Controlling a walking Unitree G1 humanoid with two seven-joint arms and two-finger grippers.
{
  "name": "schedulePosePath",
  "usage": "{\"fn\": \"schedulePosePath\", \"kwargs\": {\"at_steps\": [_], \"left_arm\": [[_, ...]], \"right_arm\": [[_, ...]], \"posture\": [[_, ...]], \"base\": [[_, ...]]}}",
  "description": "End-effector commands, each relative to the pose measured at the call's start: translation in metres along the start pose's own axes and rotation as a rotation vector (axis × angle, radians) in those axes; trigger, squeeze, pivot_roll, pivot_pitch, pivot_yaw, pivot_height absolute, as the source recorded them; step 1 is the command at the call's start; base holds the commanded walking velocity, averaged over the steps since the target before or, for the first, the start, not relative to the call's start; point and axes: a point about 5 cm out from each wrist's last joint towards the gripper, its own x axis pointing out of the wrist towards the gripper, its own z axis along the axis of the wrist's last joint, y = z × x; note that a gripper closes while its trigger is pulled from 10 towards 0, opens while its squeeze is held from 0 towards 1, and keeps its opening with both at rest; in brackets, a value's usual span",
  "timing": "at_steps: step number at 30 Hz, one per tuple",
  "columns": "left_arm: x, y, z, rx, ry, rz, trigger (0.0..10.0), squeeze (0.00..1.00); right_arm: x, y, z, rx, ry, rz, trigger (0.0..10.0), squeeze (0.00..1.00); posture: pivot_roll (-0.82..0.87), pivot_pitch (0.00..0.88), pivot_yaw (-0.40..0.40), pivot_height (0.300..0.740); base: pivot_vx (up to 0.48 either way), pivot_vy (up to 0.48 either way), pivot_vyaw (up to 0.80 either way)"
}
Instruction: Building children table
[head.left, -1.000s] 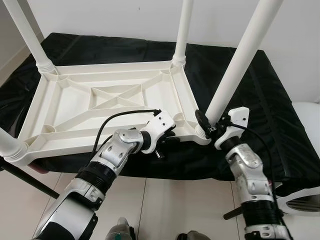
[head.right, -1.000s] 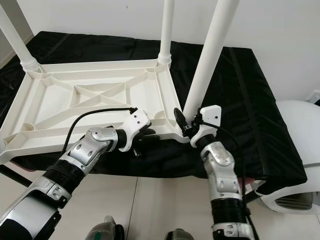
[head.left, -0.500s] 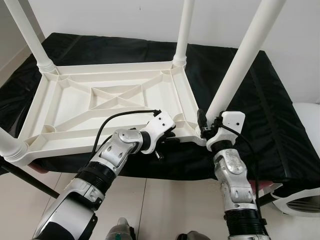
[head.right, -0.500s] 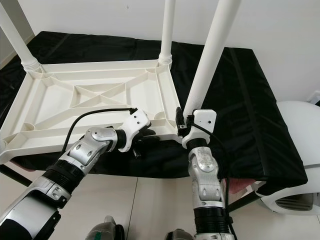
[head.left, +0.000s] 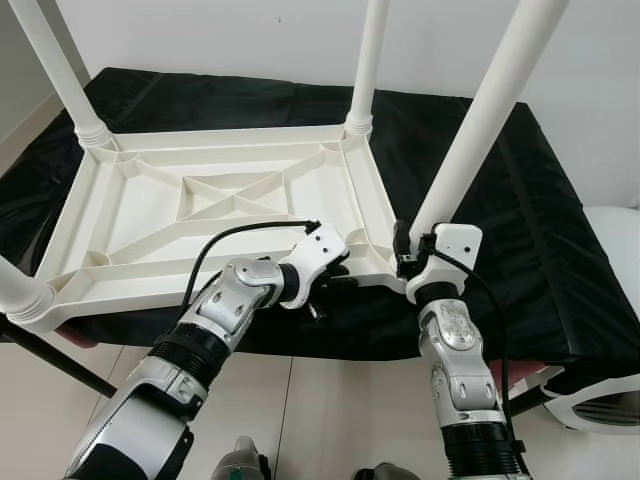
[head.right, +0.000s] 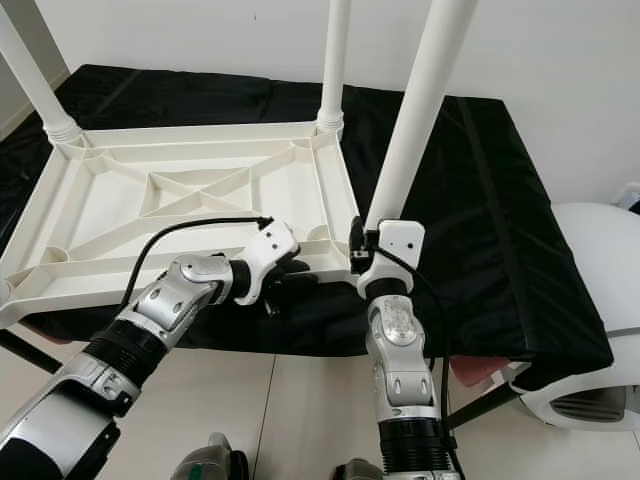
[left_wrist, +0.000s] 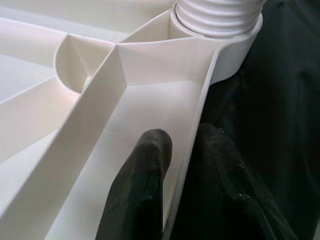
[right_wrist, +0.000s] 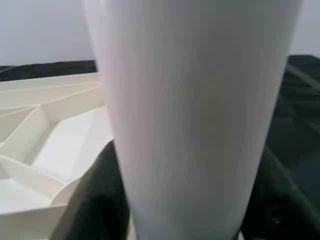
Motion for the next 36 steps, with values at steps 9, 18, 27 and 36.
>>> {"fn": "schedulePosePath", "kwargs": {"at_steps": [9,18,27,36], "left_arm": [[0.002,-0.003,0.007,0.03,-0.011,-0.069,10.0,0.0],[0.002,-0.003,0.007,0.03,-0.009,-0.072,10.0,0.0],[0.003,-0.003,0.007,0.031,-0.012,-0.074,10.0,0.0],[0.003,-0.003,0.007,0.032,-0.011,-0.075,10.0,0.0]], "right_arm": [[0.0,0.003,-0.009,0.046,0.048,0.113,10.0,1.0],[0.014,-0.026,0.001,-0.01,0.021,0.284,10.0,0.0],[0.02,-0.043,0.008,-0.042,0.023,0.493,10.0,0.0],[0.02,-0.056,0.003,-0.085,0.096,0.702,10.0,0.0]], "posture": [[-0.02,0.036,0.007,0.74],[-0.03,0.027,0.011,0.74],[-0.03,0.019,0.012,0.74],[-0.03,0.011,0.019,0.74]], "base": [[0.0,0.0,0.0],[0.0,0.0,0.0],[0.0,0.0,0.0],[0.0,0.0,0.0]]}}
